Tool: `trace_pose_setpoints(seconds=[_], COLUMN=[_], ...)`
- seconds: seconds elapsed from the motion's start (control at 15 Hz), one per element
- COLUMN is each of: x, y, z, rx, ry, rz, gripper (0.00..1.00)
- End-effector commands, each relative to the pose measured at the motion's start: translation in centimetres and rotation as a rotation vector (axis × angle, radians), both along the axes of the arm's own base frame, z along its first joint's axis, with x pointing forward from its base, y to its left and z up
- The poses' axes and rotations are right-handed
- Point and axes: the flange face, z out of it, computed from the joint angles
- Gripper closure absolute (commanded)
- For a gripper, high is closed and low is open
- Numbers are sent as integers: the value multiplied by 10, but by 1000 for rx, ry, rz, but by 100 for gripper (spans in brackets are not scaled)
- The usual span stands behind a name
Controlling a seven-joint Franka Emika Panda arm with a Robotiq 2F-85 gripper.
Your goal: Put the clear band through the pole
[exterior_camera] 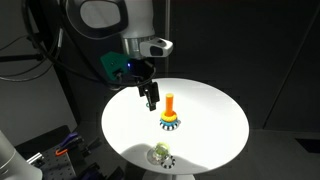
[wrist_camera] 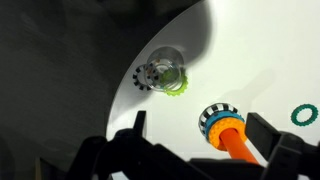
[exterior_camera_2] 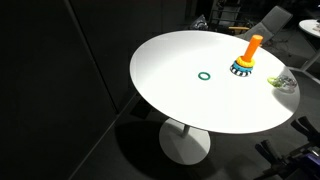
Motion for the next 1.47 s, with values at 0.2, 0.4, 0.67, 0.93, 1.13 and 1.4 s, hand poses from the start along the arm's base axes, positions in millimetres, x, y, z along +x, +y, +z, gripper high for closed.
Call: trace_pose_setpoints(seconds=[0.2,0.4,0.67,0.93,1.13,1.4], x=[7,11,15,20,24,29], y=[-6,-10,-17,-22,-21,-21], z=[-28,-48,-79,-117,-148,-183], rx=[-9,-6,-11,-24,-24,-30], ry=[11,17,27,43,67,94], rz=[-33,-38,-46,-58,-63,-68], gripper=[0,0,0,0,0,0])
